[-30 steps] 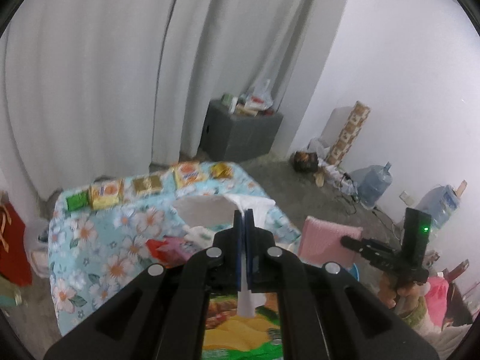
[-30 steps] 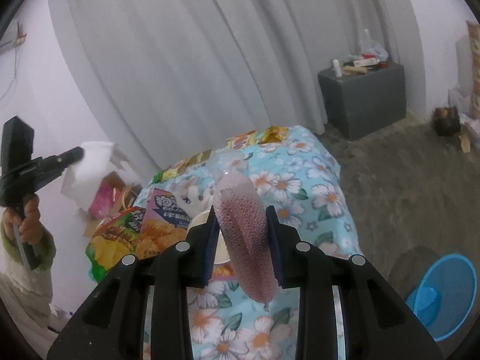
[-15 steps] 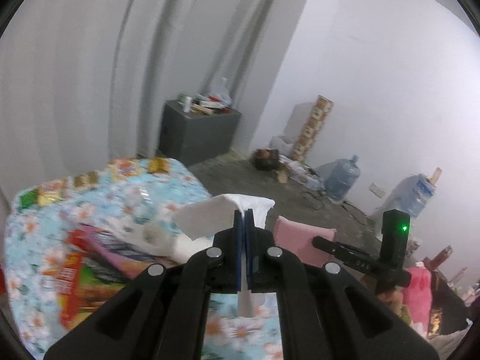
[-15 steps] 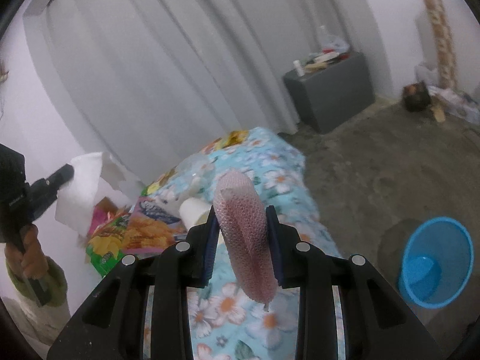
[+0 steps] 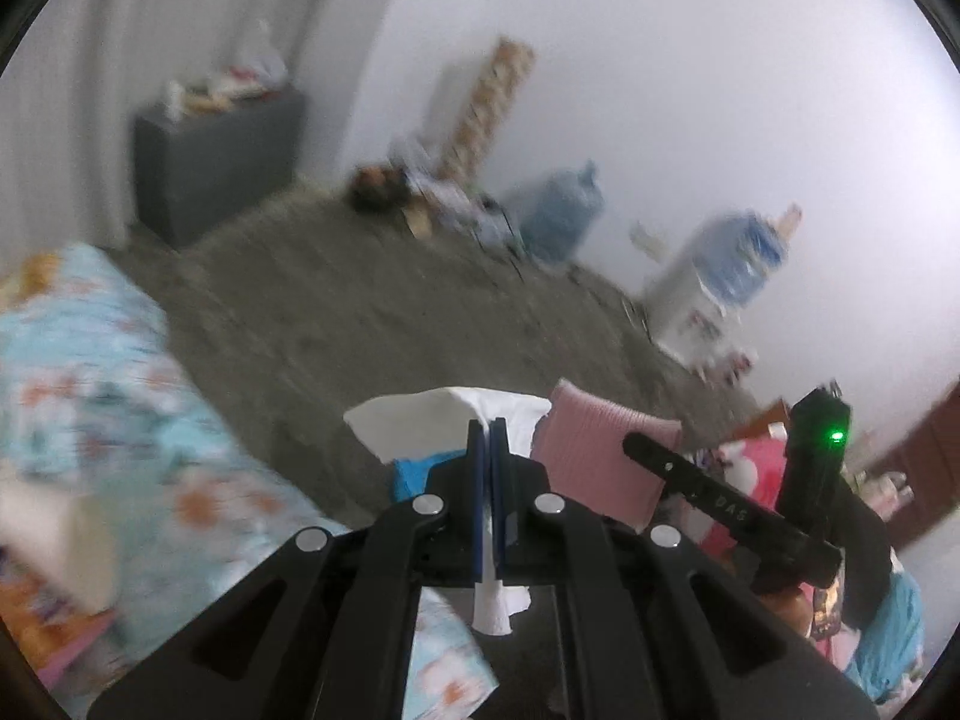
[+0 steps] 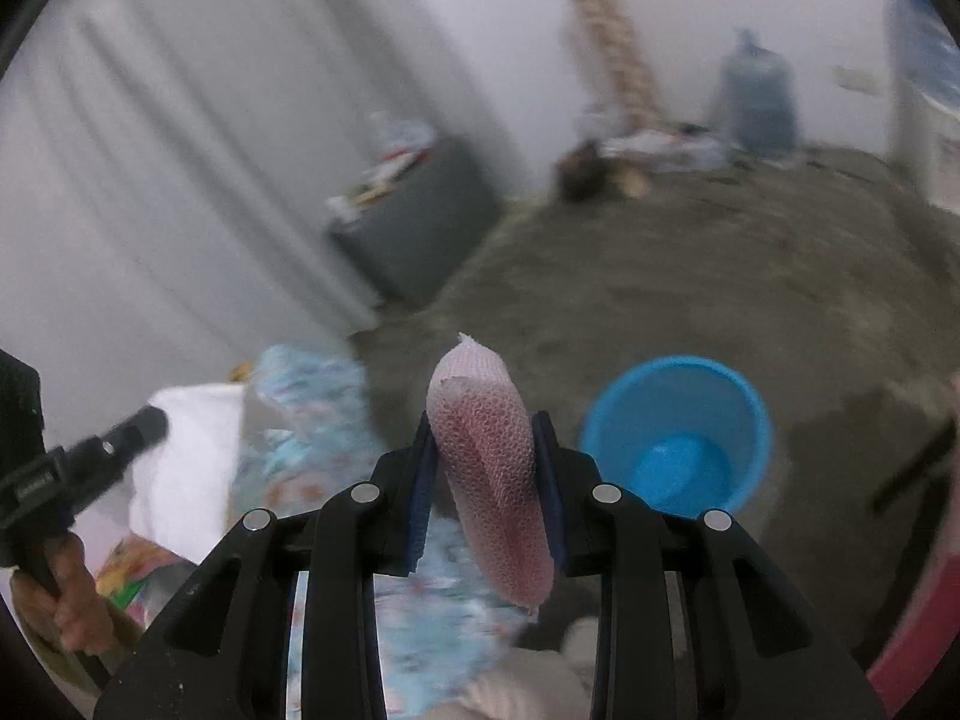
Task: Collect trash
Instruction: 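Carry the tissue and pink sponge in both grippers over the blue wastebasket, then open both grippers to drop the tissue and sponge into the wastebasket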
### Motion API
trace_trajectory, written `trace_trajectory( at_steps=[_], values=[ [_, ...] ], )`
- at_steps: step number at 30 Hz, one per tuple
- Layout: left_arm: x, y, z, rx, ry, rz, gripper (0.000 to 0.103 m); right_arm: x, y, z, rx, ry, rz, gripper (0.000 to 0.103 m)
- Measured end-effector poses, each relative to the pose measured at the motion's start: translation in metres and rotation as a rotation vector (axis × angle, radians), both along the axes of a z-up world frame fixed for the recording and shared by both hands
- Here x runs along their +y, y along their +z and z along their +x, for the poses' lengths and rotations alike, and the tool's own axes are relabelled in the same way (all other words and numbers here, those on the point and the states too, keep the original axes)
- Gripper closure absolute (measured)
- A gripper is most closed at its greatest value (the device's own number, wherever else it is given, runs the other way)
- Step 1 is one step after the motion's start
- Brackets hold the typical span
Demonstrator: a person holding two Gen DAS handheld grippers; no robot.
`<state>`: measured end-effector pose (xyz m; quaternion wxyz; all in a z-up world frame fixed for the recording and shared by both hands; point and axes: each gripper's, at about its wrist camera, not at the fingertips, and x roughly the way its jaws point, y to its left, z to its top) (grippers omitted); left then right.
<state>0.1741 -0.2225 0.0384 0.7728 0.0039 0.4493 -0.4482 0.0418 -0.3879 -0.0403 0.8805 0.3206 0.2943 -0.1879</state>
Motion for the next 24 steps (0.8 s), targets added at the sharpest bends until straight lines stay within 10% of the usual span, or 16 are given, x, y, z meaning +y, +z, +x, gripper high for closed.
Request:
trace_trajectory(
  at_steps=[14,18,24],
  values=[
    [-0.185,-0.151,0.047,0.153,-0.144,0.268,0.101,-0.104,-0.089,0.027,0.148,-0.174,0.161,0.070],
    [-0.208,-0.180,0.052,0.162,-0.147,0.321,0.068,-0.119,-0.119,0.033,0.198,-0.201,0.178,0.050],
    [-0.202,-0.174,0.046,0.153,-0.151,0.302,0.055,-0.116,-0.134,0.027,0.270,-0.176,0.213,0.045]
  ],
)
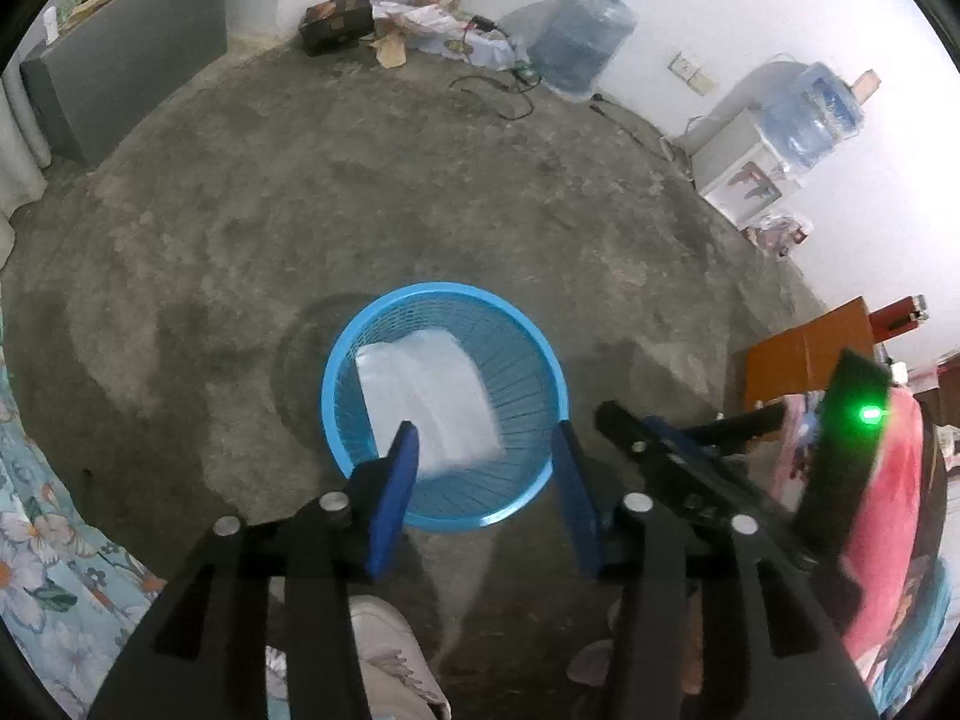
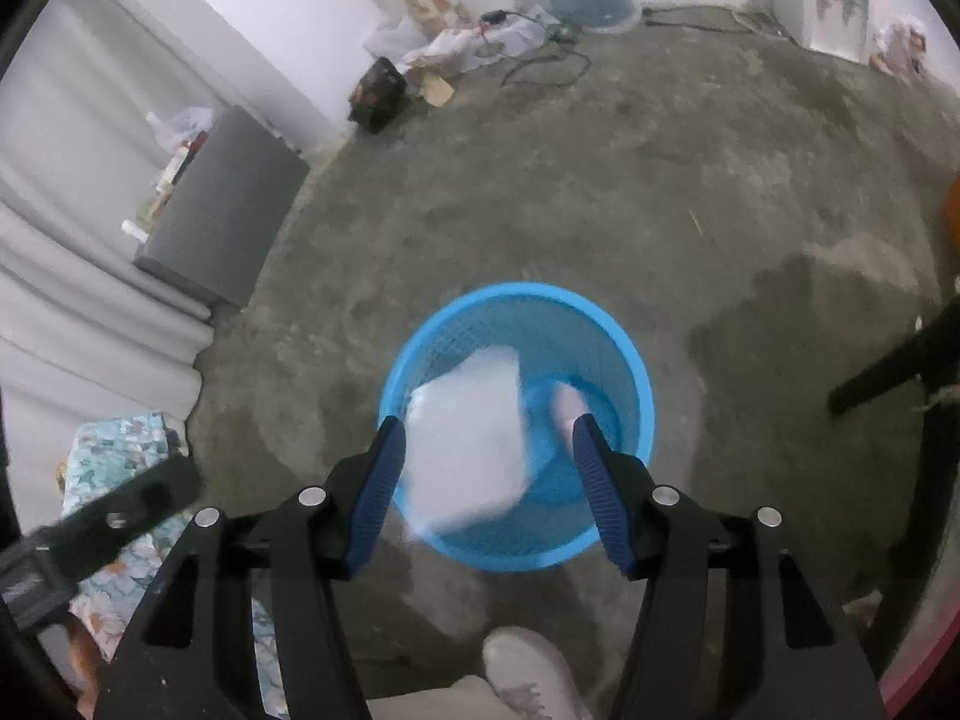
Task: Collect trash
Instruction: 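Open both grippers to drop the tissue and sponge into the wastebasket, then return to the bed and grasp the white paper cup with the left gripper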
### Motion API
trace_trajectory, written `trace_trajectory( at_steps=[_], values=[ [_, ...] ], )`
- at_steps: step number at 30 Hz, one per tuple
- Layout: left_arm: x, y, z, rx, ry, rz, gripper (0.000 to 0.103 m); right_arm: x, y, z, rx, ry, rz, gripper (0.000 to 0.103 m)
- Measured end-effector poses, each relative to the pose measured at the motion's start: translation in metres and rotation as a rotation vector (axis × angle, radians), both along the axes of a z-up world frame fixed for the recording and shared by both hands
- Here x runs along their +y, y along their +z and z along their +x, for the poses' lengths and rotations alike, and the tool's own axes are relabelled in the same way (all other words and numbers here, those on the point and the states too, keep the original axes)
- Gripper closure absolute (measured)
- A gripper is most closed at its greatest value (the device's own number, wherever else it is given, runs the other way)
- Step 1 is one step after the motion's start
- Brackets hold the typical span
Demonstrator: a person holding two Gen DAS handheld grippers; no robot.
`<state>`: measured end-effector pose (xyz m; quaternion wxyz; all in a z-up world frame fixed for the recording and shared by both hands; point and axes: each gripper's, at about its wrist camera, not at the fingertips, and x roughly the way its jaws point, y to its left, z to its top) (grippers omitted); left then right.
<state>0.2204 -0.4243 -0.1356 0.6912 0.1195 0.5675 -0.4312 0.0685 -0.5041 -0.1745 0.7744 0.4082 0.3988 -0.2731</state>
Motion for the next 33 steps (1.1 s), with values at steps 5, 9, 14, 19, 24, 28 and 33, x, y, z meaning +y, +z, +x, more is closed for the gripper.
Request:
trace_trajectory(
  at_steps=[5,9,14,19,24,28,33],
  values=[
    [0.022,0.028,-0.008,-0.061,-0.008,-0.042,0.046,0.011,0.015,-0.010,0.005,0.027,-0.045,0.041],
    [0.051,0.063,-0.018,-0.109,0.000,-0.103,0.039,0.031,0.041,-0.008,0.029,0.083,-0.135,0.030],
    [0.102,0.104,-0.029,-0.154,0.033,-0.168,0.037,0.065,0.086,-0.009,0.037,0.146,-0.298,0.011],
    [0.165,0.142,-0.035,-0.176,0.121,-0.241,0.035,0.105,0.120,-0.011,0.034,0.207,-0.443,0.008],
    [0.238,0.173,-0.045,-0.257,0.217,-0.276,0.034,0.137,0.137,-0.008,0.051,0.267,-0.567,0.008],
    [0.307,0.196,-0.054,-0.365,0.313,-0.298,0.034,0.161,0.149,-0.005,0.012,0.340,-0.638,0.008],
    [0.391,0.214,-0.067,-0.537,0.466,-0.249,0.034,0.170,0.160,-0.006,-0.165,0.443,-0.528,0.008]
  ],
)
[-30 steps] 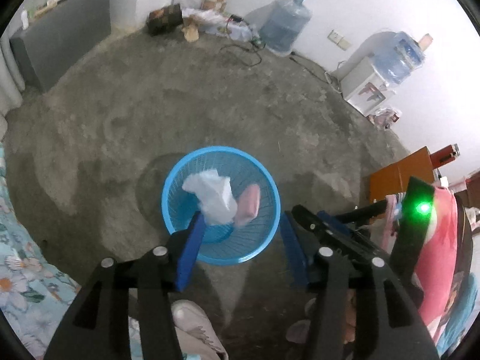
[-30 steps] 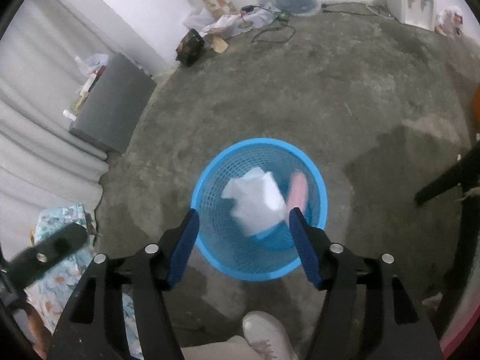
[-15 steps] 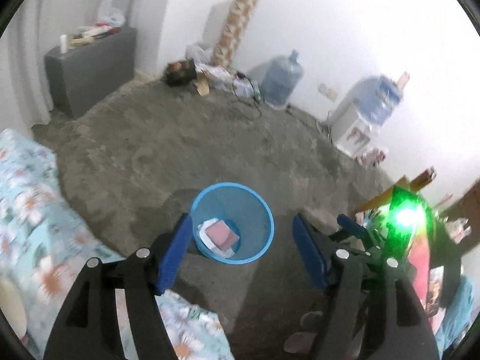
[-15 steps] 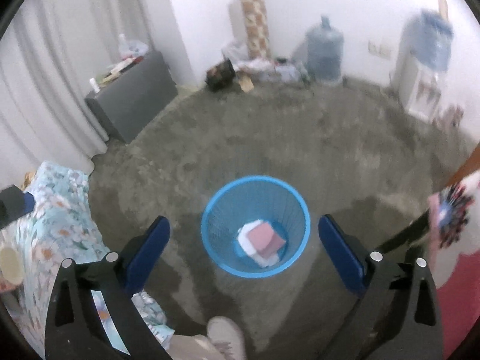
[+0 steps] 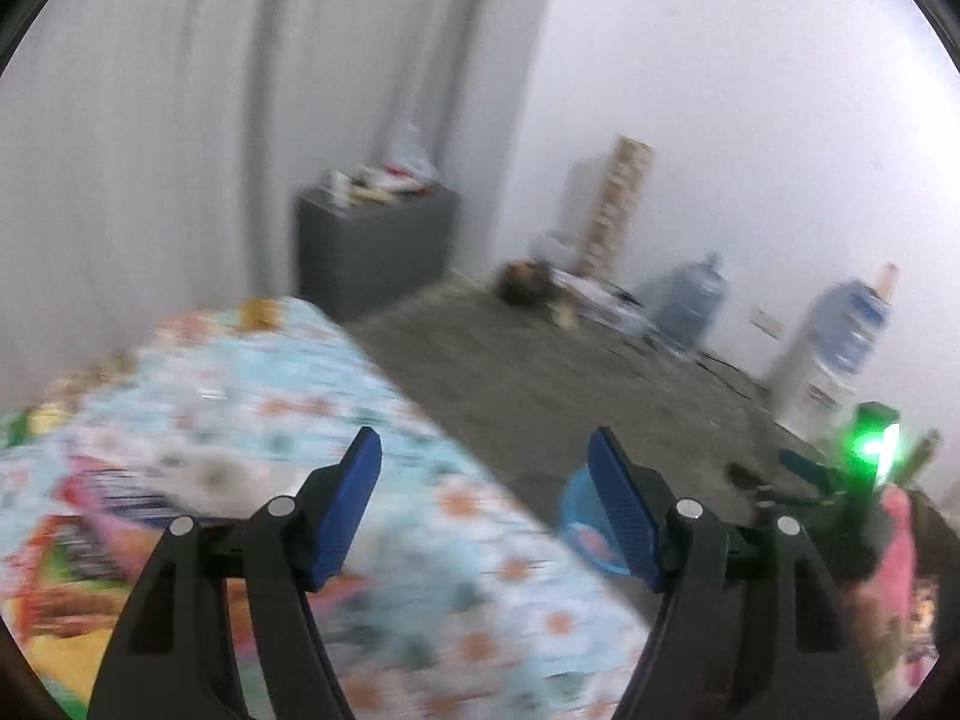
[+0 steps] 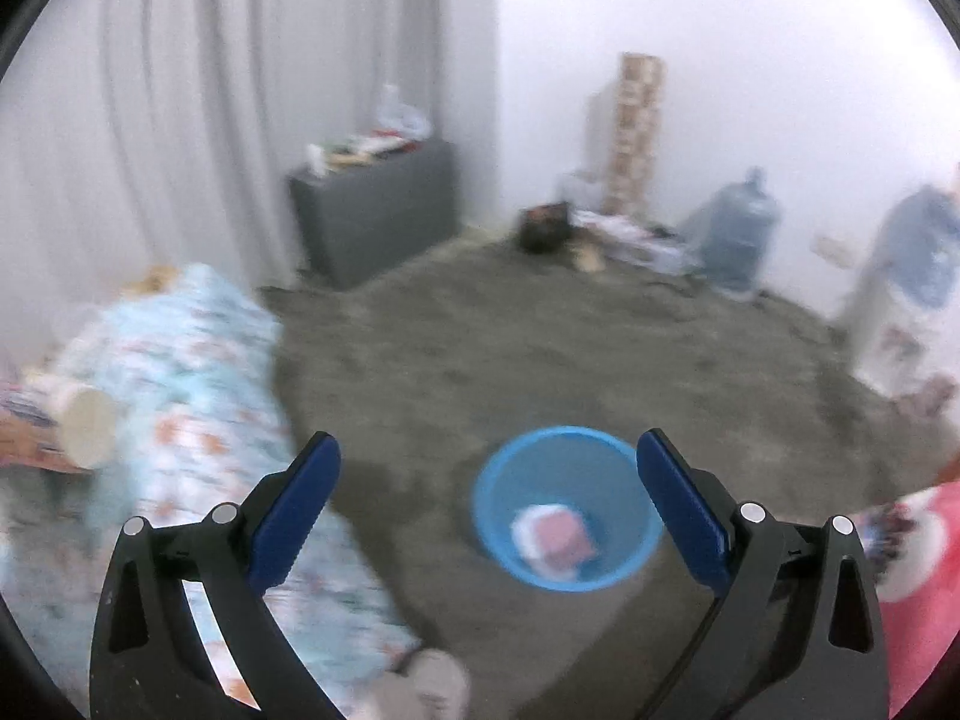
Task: Collect trash
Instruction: 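Return to the bed and grasp the white paper cup with the left gripper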
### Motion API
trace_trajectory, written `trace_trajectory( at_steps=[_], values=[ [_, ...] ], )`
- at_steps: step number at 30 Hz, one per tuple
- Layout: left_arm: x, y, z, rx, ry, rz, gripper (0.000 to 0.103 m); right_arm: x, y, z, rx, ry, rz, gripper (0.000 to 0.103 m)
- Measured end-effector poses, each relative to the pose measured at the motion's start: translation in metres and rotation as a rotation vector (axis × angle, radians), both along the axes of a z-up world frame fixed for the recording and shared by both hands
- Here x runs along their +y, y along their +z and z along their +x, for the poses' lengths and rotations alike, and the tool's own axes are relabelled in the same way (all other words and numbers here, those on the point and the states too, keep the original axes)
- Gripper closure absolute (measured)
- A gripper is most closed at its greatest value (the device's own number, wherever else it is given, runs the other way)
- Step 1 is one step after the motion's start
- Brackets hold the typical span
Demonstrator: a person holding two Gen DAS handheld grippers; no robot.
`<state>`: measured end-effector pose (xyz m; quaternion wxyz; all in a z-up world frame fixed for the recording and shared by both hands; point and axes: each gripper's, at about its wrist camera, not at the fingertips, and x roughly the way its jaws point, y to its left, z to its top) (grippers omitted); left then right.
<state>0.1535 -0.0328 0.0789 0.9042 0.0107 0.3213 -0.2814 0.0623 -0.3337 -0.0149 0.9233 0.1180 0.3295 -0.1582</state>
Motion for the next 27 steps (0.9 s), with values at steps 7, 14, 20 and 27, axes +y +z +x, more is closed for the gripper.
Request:
trace_trajectory(
  at_steps=[7,14,20,27],
  values=[
    [0.033,-0.008,-0.024,-0.078,0.049,0.107,0.034,0.004,0.007,0.014,-0.039,0.109,0.200,0.008],
    [-0.010,-0.039,-0.024,-0.180,-0.002,0.315,0.034,0.029,0.007,0.027,-0.029,0.200,0.312,0.010],
    [-0.039,-0.086,0.006,-0.210,0.039,0.550,0.047,0.048,0.007,0.029,-0.012,0.253,0.356,0.015],
    [-0.053,-0.127,0.034,-0.220,0.100,0.756,0.068,0.048,-0.001,0.033,0.007,0.260,0.379,0.018]
  ],
)
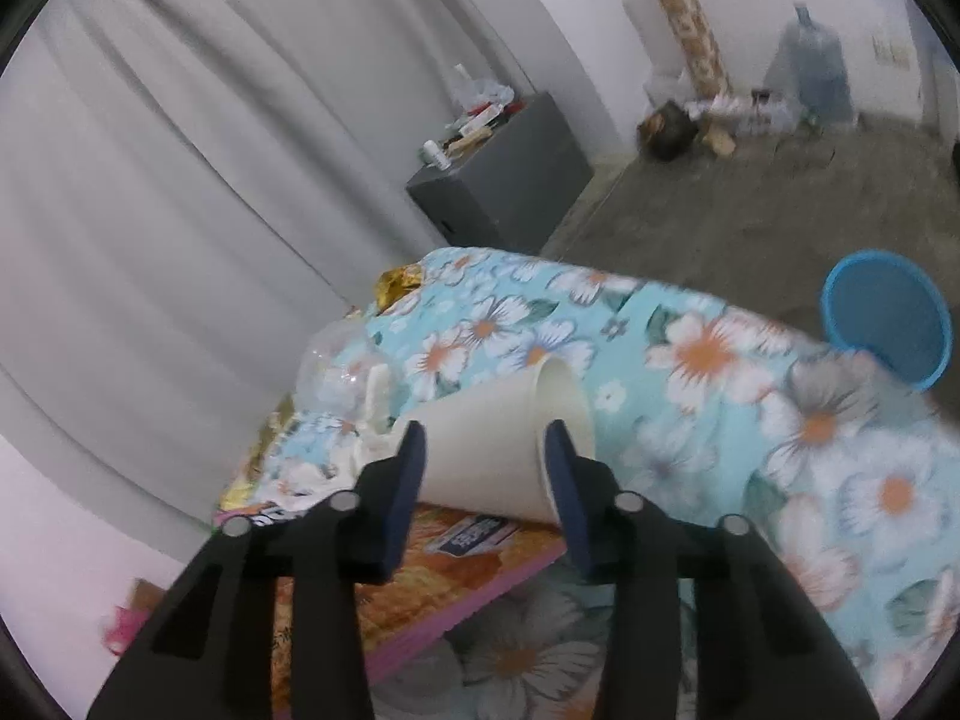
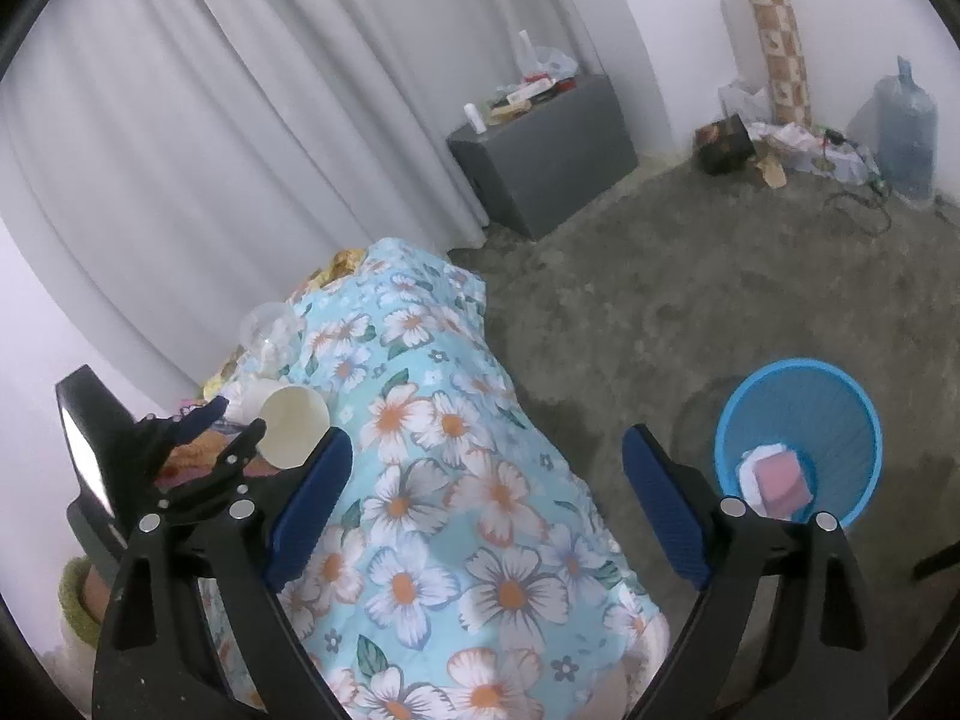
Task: Collect trash
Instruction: 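Return to the bed and grasp the white paper cup with the left gripper, then grasp the clear plastic cup with the right gripper while the left gripper holds the paper cup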
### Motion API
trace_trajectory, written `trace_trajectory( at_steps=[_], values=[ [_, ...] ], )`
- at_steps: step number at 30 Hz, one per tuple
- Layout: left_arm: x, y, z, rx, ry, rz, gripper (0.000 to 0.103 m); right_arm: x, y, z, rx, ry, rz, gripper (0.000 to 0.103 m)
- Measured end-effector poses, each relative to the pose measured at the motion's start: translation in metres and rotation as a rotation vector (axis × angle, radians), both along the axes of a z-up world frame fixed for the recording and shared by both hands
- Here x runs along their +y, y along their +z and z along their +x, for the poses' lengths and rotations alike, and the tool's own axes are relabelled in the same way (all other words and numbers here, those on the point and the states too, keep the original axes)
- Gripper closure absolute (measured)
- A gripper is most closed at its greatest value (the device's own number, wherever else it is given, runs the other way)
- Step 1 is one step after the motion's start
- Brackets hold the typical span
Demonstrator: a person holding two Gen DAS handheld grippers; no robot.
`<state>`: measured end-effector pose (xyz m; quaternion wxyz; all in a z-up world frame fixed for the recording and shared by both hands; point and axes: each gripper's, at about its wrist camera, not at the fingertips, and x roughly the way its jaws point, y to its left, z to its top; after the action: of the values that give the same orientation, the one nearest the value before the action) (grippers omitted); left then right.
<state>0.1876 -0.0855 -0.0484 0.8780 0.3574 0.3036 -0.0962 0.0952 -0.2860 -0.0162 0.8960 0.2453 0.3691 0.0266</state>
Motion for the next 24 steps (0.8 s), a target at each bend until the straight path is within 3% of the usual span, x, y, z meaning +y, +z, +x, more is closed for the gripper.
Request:
trace_trajectory(
  at_steps=[4,12,19,24],
  values=[
    [0.001,-0.003,0.002,0.000,0.026,0.001,0.095,-0.002,-0.002,0.000,0.006,-0.002,0.012,0.019],
    [0.011,0.020,-0.017,-0.028,0.027,-0.113,0.100,-0.002,0.001,-0.004,-0.006,-0.009,0.012,0.022],
    [0.043,0.061,-0.033,0.019,0.013,-0.347,0.100,-0.001,0.009,-0.003,-0.024,0.013,0.033,0.025],
    [0.076,0.095,-0.041,0.033,0.025,-0.510,0.100,0.009,0.026,0.024,-0.044,0.081,0.101,0.028]
  ],
)
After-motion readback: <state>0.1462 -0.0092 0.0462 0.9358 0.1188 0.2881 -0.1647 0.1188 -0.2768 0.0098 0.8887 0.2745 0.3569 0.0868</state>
